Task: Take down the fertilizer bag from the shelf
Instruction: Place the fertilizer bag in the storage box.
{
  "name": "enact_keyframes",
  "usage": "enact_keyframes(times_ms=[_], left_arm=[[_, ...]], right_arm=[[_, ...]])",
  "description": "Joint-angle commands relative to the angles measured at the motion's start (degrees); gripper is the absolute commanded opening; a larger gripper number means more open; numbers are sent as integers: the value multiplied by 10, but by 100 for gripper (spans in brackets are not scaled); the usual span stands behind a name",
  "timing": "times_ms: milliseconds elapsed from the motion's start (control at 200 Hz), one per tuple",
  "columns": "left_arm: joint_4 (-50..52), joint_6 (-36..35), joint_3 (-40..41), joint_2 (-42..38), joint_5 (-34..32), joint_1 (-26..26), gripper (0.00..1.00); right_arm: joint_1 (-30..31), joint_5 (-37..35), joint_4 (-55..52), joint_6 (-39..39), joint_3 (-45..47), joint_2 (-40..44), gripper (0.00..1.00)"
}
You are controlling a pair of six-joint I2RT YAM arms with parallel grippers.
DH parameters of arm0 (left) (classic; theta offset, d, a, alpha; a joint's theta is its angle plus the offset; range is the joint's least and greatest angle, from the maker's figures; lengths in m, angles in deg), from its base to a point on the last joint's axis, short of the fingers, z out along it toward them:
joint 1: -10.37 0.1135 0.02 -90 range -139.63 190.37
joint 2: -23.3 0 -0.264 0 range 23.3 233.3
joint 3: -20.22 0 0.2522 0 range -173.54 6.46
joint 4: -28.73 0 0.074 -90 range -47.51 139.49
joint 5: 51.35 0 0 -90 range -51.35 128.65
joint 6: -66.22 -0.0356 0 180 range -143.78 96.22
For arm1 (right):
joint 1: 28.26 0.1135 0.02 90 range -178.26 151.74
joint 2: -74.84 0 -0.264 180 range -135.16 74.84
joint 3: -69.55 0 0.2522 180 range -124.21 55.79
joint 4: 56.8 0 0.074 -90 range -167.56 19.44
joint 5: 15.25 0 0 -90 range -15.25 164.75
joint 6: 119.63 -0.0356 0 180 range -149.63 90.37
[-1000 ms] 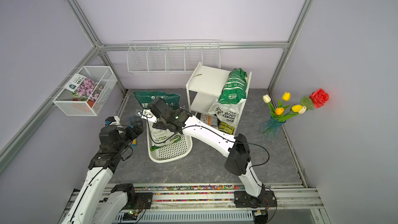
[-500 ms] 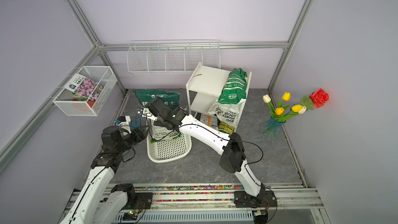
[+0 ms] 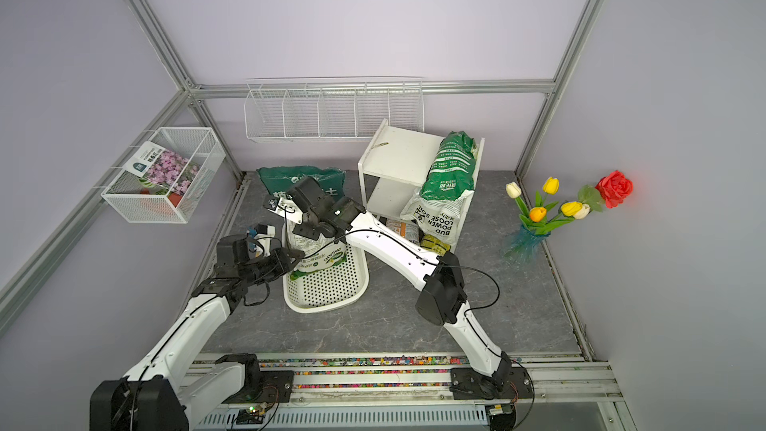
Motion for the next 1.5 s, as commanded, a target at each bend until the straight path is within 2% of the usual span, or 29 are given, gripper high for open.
enact_keyframes(times_ms=[0, 175, 415, 580, 715, 885, 925, 995, 1030, 1125, 1300, 1494], left_arm=[[-48, 20, -29, 42, -19, -4, 26], [-56, 18, -69, 128, -70, -4, 25], [-94, 36, -93, 242, -17, -14, 17], [-96, 32, -75, 237, -38, -31, 17], [-83, 28, -63, 217, -70, -31, 18], [-65, 30, -64, 199, -66, -31, 21], [-63, 34, -63, 192, -64, -31, 21], [-62, 37, -58, 176, -73, -31, 22], [-60, 37, -57, 171, -80, -31, 22], [-56, 35, -62, 172, -86, -31, 24], [-42, 33, -78, 189, -84, -31, 25], [-15, 22, -80, 155, -87, -30, 27]], right_arm=[[-2, 34, 82, -26, -33, 21, 0], [-2, 27, 93, -22, 2, 48, 0], [2, 41, 114, -19, 8, 66, 0], [4, 38, 141, -10, 3, 54, 0], [-3, 36, 118, -10, -18, 14, 0], [-30, 52, 117, -60, -20, -15, 0], [-34, 57, 120, -70, -19, -15, 13], [-34, 57, 118, -69, -20, -10, 52], [-34, 57, 117, -69, -19, -5, 68], [-34, 55, 126, -75, 3, 24, 87], [-34, 53, 143, -75, 72, 116, 98], [-34, -1, 123, -62, 146, 244, 99]])
